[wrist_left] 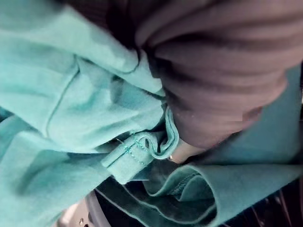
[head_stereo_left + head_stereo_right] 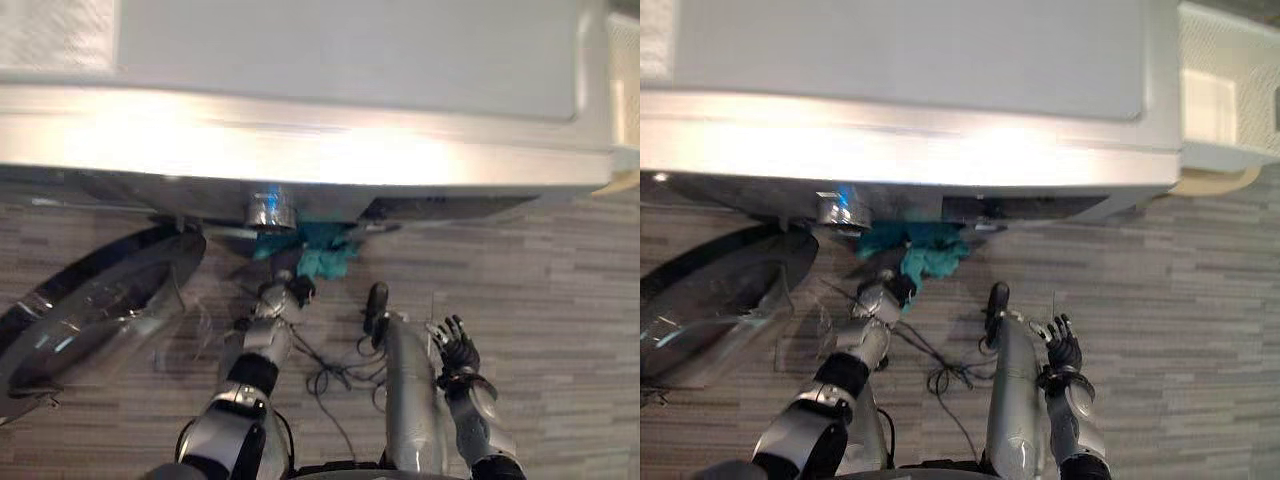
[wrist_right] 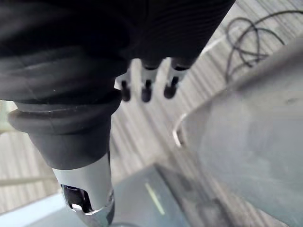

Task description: Pick up the laundry basket with both hands and put the clothes into the washing machine.

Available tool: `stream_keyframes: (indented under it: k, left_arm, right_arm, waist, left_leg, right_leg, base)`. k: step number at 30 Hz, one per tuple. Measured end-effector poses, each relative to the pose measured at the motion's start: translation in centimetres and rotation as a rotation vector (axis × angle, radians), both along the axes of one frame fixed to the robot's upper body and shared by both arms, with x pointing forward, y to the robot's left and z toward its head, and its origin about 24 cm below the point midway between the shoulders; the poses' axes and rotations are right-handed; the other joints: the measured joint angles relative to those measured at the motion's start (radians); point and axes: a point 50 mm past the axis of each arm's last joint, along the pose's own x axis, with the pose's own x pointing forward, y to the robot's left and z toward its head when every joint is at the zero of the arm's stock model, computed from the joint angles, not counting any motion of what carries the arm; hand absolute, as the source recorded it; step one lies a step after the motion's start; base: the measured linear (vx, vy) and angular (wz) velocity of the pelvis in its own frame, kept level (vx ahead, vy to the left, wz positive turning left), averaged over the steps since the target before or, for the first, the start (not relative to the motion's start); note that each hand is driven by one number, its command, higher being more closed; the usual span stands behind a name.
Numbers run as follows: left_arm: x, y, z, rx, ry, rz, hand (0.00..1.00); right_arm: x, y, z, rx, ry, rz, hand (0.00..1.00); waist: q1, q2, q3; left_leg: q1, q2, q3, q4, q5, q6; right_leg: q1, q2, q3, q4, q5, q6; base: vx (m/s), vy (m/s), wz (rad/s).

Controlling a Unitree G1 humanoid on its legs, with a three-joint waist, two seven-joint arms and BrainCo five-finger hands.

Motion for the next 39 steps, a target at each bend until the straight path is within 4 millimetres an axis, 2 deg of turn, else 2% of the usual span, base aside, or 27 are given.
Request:
stream_keyframes:
  k: [3, 7, 8, 9, 11, 13, 14, 15, 16, 17, 21, 22, 24, 27, 31, 35, 39]
  left_arm:
    - [0.8, -0.5, 2.2, 0.002, -0.063, 0.012, 1.0]
    - [1.4, -0.6, 3.4, 0.006, -0.091, 0.026, 1.0]
    - [1.9, -0.2, 4.5, 0.008, -0.118, 0.044, 1.0]
    - [3.0, 1.2, 6.9, 0.017, -0.175, 0.092, 1.0]
    - [3.8, 2.5, 9.6, 0.031, -0.245, 0.132, 1.0]
    - [4.5, 6.3, 16.8, 0.122, -0.442, 0.224, 1.0]
    - [4.4, 6.9, 18.9, 0.145, -0.504, 0.241, 1.0]
    - [3.3, 8.3, 24.3, 0.173, -0.673, 0.285, 1.0]
    - [-1.0, 8.6, 35.2, 0.157, -1.025, 0.339, 1.0]
    - [-2.4, 8.6, 37.5, 0.143, -1.128, 0.355, 1.0]
    - [-2.7, 8.3, 37.9, 0.149, -1.138, 0.355, 1.0]
    - [-2.9, 8.7, 37.8, 0.132, -1.126, 0.451, 0.0]
    - [-3.1, 8.8, 37.8, 0.244, -1.124, 0.597, 0.0]
    - [-3.1, 8.0, 37.7, 0.404, -1.137, 0.648, 0.0]
    - [-1.9, 4.9, 36.7, 0.782, -1.12, 0.623, 0.0]
    - [-1.1, 2.6, 36.1, 0.898, -1.076, 0.573, 0.0]
    - [0.9, 1.8, 34.9, 0.988, -0.955, 0.536, 0.0]
  right_arm:
    - [1.5, -0.1, 2.4, -0.003, -0.115, -0.024, 0.0]
    - [2.1, -0.2, 4.5, 0.008, -0.221, -0.044, 0.0]
    - [2.3, -0.3, 5.0, 0.008, -0.248, -0.048, 0.0]
    - [2.3, -0.4, 5.5, 0.01, -0.274, -0.054, 0.0]
    - [2.4, -0.4, 5.7, 0.008, -0.29, -0.058, 0.0]
    - [2.3, -0.6, 6.0, 0.024, -0.314, -0.076, 0.0]
    - [2.2, -0.7, 6.0, 0.029, -0.316, -0.087, 0.0]
    - [1.7, -0.8, 5.5, 0.05, -0.309, -0.11, 0.0]
    - [0.9, -1.1, 4.6, 0.078, -0.288, -0.143, 0.0]
    - [0.8, -1.0, 4.3, 0.092, -0.281, -0.148, 0.0]
    - [0.4, -0.8, 3.6, 0.129, -0.269, -0.156, 0.0]
    - [-0.9, -0.9, 2.4, 0.159, -0.232, -0.179, 0.0]
    - [-1.6, -1.2, 1.9, 0.163, -0.205, -0.192, 0.0]
    - [-1.8, -1.2, 1.9, 0.163, -0.208, -0.188, 0.0]
    - [-1.5, -0.9, 2.4, 0.175, -0.248, -0.159, 0.0]
    - [-1.5, -0.9, 2.3, 0.176, -0.247, -0.154, 0.0]
    - [-1.4, -0.6, 2.2, 0.175, -0.239, -0.136, 0.0]
  waist:
    - [-0.003, -0.001, 0.026]
    - [-0.002, -0.004, 0.035]
    - [-0.002, -0.004, 0.036]
    - [-0.007, -0.004, 0.036]
    - [-0.014, -0.005, 0.037]
    - [-0.03, -0.006, 0.037]
    - [-0.031, -0.006, 0.037]
    - [-0.033, -0.006, 0.037]
    - [-0.033, -0.006, 0.037]
    - [-0.039, -0.008, 0.036]
    - [-0.049, -0.013, 0.032]
    - [-0.051, -0.013, 0.032]
    - [-0.051, -0.013, 0.032]
    - [-0.051, -0.014, 0.032]
    - [-0.047, -0.015, 0.031]
    - [-0.048, -0.02, 0.028]
    - [-0.051, -0.03, 0.021]
  left_leg:
    - [-0.155, 0.031, -0.033, 0.139, -0.046, 0.0]
    - [-0.283, 0.063, -0.063, 0.261, -0.087, -0.004]
    - [-0.316, 0.076, -0.064, 0.294, -0.096, -0.002]
    - [-0.353, 0.09, -0.067, 0.319, -0.103, 0.0]
    - [-0.38, 0.094, -0.07, 0.332, -0.104, 0.001]
    - [-0.424, 0.111, -0.067, 0.348, -0.105, 0.003]
    - [-0.433, 0.112, -0.066, 0.35, -0.105, 0.003]
    - [-0.454, 0.116, -0.066, 0.356, -0.104, 0.003]
    - [-0.486, 0.123, -0.079, 0.367, -0.104, 0.003]
    - [-0.488, 0.123, -0.08, 0.367, -0.104, 0.004]
    - [-0.495, 0.123, -0.081, 0.374, -0.104, 0.004]
    - [-0.498, 0.123, -0.083, 0.379, -0.105, 0.005]
    - [-0.499, 0.123, -0.086, 0.38, -0.105, 0.005]
    - [-0.502, 0.123, -0.088, 0.38, -0.105, 0.005]
    - [-0.508, 0.114, -0.095, 0.382, -0.105, 0.006]
    - [-0.515, 0.114, -0.098, 0.383, -0.105, 0.006]
    - [-0.52, 0.121, -0.102, 0.384, -0.105, 0.006]
  right_leg:
    - [-0.157, 0.003, 0.012, 0.121, -0.032, -0.006]
    - [-0.292, 0.016, 0.034, 0.236, -0.058, -0.012]
    - [-0.328, 0.02, 0.041, 0.261, -0.061, -0.014]
    - [-0.364, 0.03, 0.046, 0.274, -0.061, -0.015]
    - [-0.387, 0.035, 0.047, 0.275, -0.06, -0.015]
    - [-0.429, 0.037, 0.041, 0.268, -0.055, -0.023]
    - [-0.438, 0.037, 0.038, 0.265, -0.047, -0.029]
    - [-0.461, 0.038, 0.035, 0.266, -0.035, -0.03]
    - [-0.48, 0.042, 0.025, 0.273, -0.022, -0.043]
    - [-0.48, 0.041, 0.021, 0.273, -0.022, -0.043]
    - [-0.481, 0.04, 0.014, 0.273, -0.02, -0.045]
    - [-0.485, 0.04, 0.016, 0.276, -0.02, -0.044]
    - [-0.485, 0.041, 0.015, 0.277, -0.02, -0.045]
    - [-0.485, 0.041, 0.014, 0.277, -0.02, -0.045]
    - [-0.485, 0.034, 0.012, 0.28, -0.02, -0.045]
    - [-0.485, 0.035, 0.01, 0.269, -0.017, -0.042]
    - [-0.485, 0.041, 0.006, 0.264, -0.011, -0.045]
  base:
    - [-0.08, -0.037, -0.18]
    - [-0.03, -0.022, -0.19]
    - [-0.06, 0.03, -0.24]
    - [-0.05, 0.028, -0.26]
    - [-0.08, 0.03, -0.17]
    - [-0.09, 0.049, -0.27]
    - [-0.07, 0.064, -0.28]
    - [-0.06, 0.089, -0.16]
    - [-0.05, 0.093, -0.11]
    - [-0.03, 0.097, -0.06]
    - [-0.03, 0.063, 0.0]
    - [-0.05, 0.084, -0.02]
    - [-0.04, 0.065, -0.01]
    - [-0.02, 0.046, 0.01]
    - [-0.03, 0.046, 0.06]
    - [-0.04, 0.053, 0.0]
    - [-0.04, 0.048, -0.06]
